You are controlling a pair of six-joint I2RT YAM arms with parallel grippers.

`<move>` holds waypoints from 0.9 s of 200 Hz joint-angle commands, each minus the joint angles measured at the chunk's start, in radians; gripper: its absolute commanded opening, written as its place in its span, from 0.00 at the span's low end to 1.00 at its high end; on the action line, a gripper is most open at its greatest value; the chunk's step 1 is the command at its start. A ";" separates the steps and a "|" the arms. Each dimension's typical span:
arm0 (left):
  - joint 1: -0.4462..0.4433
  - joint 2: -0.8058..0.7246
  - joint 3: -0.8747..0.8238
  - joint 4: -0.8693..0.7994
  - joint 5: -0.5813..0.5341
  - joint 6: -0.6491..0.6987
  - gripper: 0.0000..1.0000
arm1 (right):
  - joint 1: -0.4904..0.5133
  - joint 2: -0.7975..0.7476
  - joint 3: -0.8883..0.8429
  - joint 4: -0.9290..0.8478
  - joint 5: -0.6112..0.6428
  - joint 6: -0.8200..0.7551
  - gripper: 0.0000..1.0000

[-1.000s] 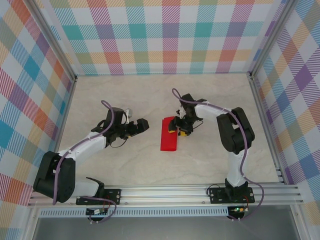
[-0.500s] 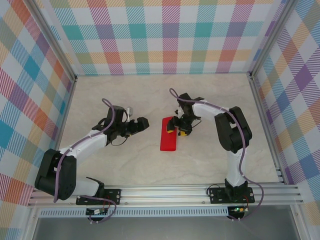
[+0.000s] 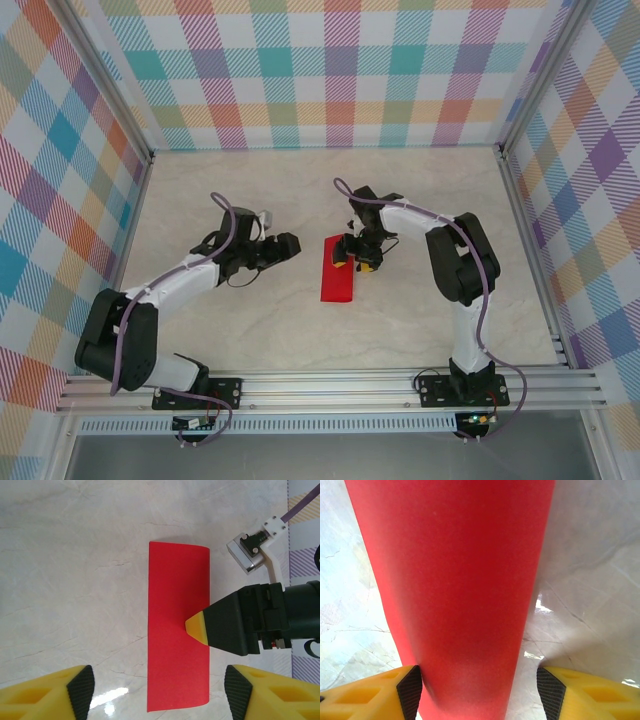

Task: Fold a paper plane with a square sheet of paper (pick it up from the middle)
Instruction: Hold the square sheet of paper at the center of the table.

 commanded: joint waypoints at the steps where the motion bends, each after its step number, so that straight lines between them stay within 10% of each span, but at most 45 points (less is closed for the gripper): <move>1: -0.037 0.032 0.037 -0.008 0.001 -0.018 0.64 | -0.003 0.069 -0.021 -0.055 0.105 0.014 0.66; 79: -0.116 0.188 0.118 0.042 0.010 -0.078 0.30 | -0.001 0.083 -0.021 -0.060 0.127 0.018 0.64; 108: -0.140 0.268 0.173 0.044 0.010 -0.097 0.00 | -0.001 0.085 -0.021 -0.065 0.135 0.017 0.64; 180: -0.178 0.418 0.268 0.070 0.012 -0.135 0.00 | -0.001 0.095 -0.024 -0.069 0.152 0.021 0.64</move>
